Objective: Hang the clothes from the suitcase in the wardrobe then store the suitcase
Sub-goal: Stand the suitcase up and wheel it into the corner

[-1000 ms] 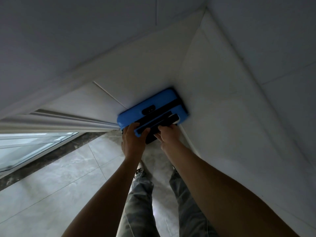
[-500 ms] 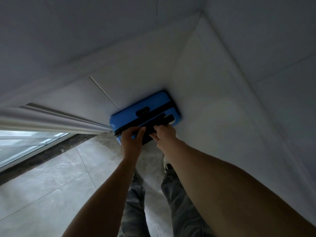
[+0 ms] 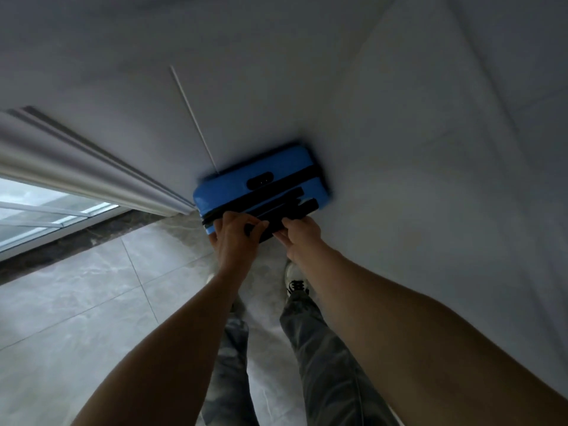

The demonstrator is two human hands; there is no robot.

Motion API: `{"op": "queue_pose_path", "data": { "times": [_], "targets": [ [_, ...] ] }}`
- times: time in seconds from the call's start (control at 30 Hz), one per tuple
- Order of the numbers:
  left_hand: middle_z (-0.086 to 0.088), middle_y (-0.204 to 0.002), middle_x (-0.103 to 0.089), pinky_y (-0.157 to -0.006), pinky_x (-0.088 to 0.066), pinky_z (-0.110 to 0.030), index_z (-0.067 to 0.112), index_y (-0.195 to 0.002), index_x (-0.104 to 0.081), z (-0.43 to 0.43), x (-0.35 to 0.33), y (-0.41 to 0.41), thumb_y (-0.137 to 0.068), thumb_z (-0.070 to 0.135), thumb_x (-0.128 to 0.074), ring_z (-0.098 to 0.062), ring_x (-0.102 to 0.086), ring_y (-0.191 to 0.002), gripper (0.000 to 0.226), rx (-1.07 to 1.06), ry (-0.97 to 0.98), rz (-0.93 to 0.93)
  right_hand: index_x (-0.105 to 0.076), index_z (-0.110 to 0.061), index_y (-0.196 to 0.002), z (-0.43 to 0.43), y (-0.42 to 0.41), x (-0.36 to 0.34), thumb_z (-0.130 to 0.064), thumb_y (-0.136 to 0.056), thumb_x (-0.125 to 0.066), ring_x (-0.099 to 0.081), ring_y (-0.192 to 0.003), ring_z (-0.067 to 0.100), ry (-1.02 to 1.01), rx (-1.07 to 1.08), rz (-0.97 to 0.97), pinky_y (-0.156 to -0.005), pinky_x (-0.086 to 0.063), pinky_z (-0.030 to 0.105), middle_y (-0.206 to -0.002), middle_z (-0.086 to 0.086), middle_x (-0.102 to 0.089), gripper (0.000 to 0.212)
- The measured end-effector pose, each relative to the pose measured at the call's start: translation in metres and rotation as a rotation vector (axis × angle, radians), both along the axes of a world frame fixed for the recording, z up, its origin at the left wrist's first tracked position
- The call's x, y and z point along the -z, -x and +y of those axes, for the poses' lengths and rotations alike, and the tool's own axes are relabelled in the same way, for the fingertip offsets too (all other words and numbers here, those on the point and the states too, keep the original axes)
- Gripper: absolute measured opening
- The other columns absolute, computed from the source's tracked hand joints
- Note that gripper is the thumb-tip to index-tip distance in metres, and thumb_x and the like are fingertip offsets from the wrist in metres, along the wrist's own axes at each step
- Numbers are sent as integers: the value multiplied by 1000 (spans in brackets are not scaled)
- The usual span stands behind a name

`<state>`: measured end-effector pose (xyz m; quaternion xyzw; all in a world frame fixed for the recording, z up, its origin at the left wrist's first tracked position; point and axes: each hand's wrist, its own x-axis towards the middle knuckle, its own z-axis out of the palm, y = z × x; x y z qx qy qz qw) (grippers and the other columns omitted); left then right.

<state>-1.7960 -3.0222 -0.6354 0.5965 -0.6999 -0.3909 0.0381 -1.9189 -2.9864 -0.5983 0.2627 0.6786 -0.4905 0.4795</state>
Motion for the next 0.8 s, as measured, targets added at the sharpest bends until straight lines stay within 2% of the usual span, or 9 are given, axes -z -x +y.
{"op": "queue_pose_path", "data": {
  "times": [0.1,0.23,0.4,0.57,0.7,0.8],
  "targets": [
    [0,-131,-50,-102,-32,-43,29,-121,-65,6,24,-1,-86,52,-71,-27,-43,-127,42,-78,-64,-14,-57,-6,-133,4,-2,29,6,-98,-56,-68,-97,29,10,-13,-9,-68,-59,33,-124,20,-67,37],
    [-7,-147,-38,-109,-38,-54,26,-146,-38,10,47,-7,-79,53,-78,-33,-37,-136,82,-156,-106,-39,-60,-6,-129,11,1,69,4,-97,-58,-69,-93,25,-11,-57,17,-69,-61,32,-120,17,-68,34],
    [-6,-163,-16,-110,-40,-58,26,-160,-14,9,84,-14,-73,49,-86,-39,-25,-144,115,-250,-153,-36,-60,-6,-129,13,6,112,2,-96,-62,-69,-95,26,-45,-108,-6,-83,-60,37,-119,16,-68,34],
    [-6,-169,-2,-114,-35,-64,30,-162,-4,11,118,-7,-74,46,-86,-43,-16,-149,122,-322,-178,-43,-60,-4,-133,11,10,144,-1,-97,-63,-67,-100,25,-48,-153,-8,-75,-60,28,-125,17,-66,36],
    [-5,-170,1,-118,-31,-61,27,-163,-2,8,130,1,-79,43,-84,-41,-10,-152,119,-310,-75,-51,-59,-3,-134,3,14,162,-2,-97,-63,-66,-84,18,-30,-159,-8,-62,-59,22,-125,17,-65,37],
    [-6,-171,2,-120,-28,-60,26,-163,1,3,138,8,-80,44,-82,-40,-7,-154,118,-304,-34,-85,-60,-4,-129,1,17,177,-5,-96,-65,-64,-78,15,-32,-187,0,-72,-61,27,-114,14,-68,33]
  ]
}}
